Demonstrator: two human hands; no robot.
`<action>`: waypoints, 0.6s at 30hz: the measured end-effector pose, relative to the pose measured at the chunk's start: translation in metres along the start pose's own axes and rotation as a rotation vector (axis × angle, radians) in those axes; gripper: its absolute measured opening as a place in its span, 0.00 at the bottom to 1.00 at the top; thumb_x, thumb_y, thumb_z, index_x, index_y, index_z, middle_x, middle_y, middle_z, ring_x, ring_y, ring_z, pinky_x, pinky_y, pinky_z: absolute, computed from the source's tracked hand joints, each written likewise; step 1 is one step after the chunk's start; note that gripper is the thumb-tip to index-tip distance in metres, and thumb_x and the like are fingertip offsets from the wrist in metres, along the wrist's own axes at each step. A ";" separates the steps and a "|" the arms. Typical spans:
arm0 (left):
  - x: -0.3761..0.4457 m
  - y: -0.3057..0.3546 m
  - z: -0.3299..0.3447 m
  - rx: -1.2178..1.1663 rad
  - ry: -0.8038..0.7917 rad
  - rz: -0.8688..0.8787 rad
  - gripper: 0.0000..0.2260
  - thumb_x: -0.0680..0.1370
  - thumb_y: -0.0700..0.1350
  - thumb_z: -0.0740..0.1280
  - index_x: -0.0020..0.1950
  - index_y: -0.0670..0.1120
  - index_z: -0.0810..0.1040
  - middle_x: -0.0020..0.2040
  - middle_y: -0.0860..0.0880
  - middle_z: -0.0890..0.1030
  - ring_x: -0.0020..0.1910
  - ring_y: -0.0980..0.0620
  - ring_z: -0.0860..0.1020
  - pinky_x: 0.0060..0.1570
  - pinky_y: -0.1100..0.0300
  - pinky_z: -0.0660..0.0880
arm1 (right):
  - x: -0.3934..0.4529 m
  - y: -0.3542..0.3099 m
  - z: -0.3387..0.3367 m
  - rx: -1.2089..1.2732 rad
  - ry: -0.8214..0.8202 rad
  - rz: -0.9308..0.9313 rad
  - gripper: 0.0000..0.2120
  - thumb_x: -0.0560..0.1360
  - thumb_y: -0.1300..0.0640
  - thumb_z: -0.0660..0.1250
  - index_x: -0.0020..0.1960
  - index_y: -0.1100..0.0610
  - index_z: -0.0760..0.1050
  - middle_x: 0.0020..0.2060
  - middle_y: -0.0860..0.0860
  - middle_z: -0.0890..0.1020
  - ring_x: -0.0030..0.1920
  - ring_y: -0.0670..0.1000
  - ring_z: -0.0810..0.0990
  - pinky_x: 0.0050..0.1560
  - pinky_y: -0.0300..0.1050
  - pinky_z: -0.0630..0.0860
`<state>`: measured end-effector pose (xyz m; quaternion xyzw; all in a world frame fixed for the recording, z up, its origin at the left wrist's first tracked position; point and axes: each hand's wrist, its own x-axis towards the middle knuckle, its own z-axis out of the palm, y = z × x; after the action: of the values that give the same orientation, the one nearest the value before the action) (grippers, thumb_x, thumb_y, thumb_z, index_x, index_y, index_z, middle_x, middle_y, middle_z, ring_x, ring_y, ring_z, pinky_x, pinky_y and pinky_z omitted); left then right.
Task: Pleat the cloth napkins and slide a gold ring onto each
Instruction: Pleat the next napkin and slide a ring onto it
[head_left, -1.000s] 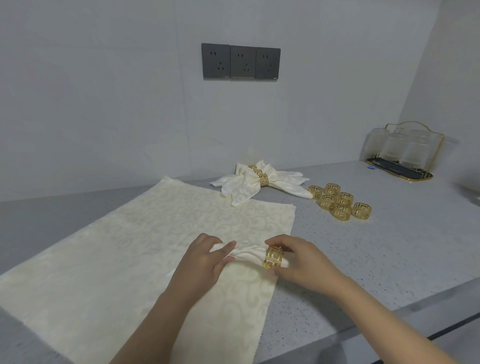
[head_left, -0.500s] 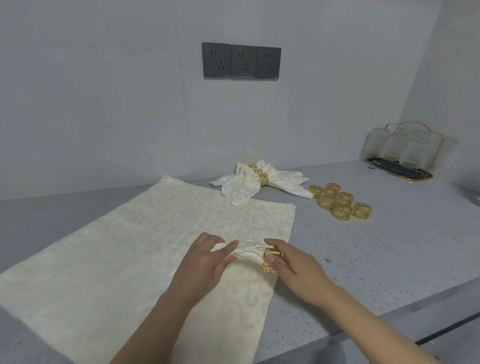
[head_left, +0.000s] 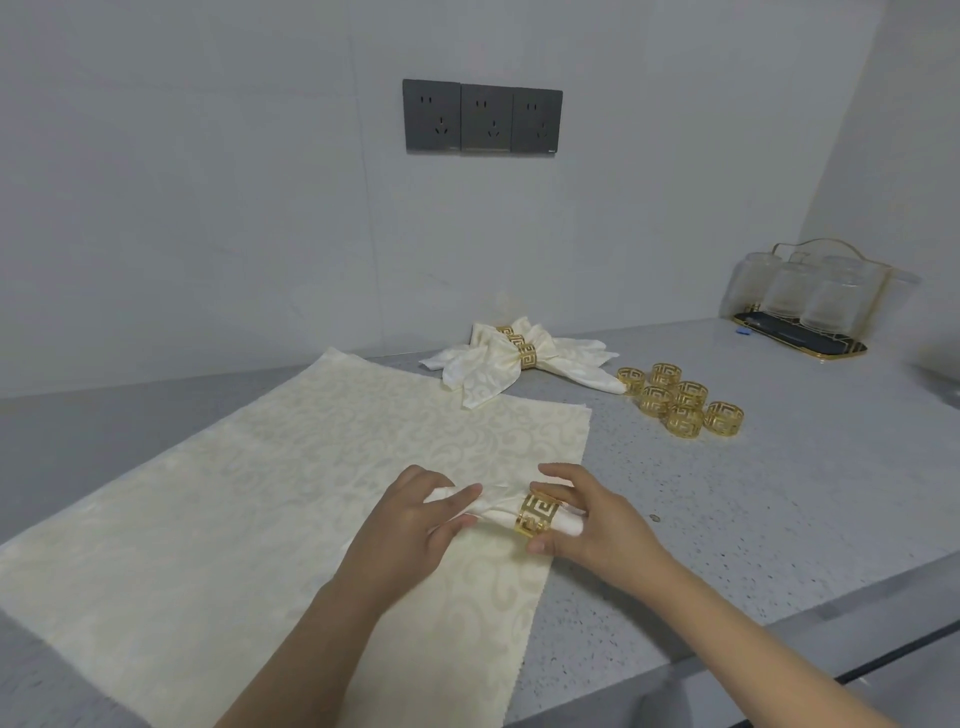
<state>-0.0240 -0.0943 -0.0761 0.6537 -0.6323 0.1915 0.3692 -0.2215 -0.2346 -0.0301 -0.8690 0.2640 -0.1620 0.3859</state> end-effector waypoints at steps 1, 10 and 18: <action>0.000 0.000 0.000 0.000 0.000 -0.003 0.17 0.80 0.57 0.58 0.59 0.51 0.81 0.46 0.51 0.79 0.47 0.54 0.72 0.46 0.63 0.70 | 0.000 -0.001 0.000 -0.053 0.025 0.026 0.33 0.61 0.43 0.78 0.61 0.39 0.66 0.54 0.34 0.77 0.53 0.37 0.76 0.52 0.36 0.72; 0.000 0.002 -0.001 0.013 0.001 -0.022 0.15 0.79 0.54 0.61 0.60 0.52 0.80 0.46 0.51 0.79 0.47 0.54 0.72 0.46 0.62 0.70 | 0.003 -0.013 -0.003 -0.508 0.075 -0.096 0.24 0.70 0.38 0.68 0.63 0.44 0.72 0.53 0.43 0.78 0.56 0.47 0.71 0.53 0.41 0.60; 0.001 0.002 -0.002 -0.009 -0.016 -0.053 0.14 0.79 0.55 0.61 0.61 0.53 0.79 0.46 0.51 0.79 0.47 0.54 0.72 0.46 0.61 0.71 | 0.003 -0.005 0.009 -0.185 -0.031 -0.077 0.15 0.78 0.47 0.63 0.62 0.50 0.66 0.52 0.45 0.77 0.48 0.45 0.76 0.48 0.42 0.74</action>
<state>-0.0254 -0.0930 -0.0734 0.6701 -0.6185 0.1735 0.3718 -0.2129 -0.2287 -0.0323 -0.9128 0.2383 -0.1383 0.3013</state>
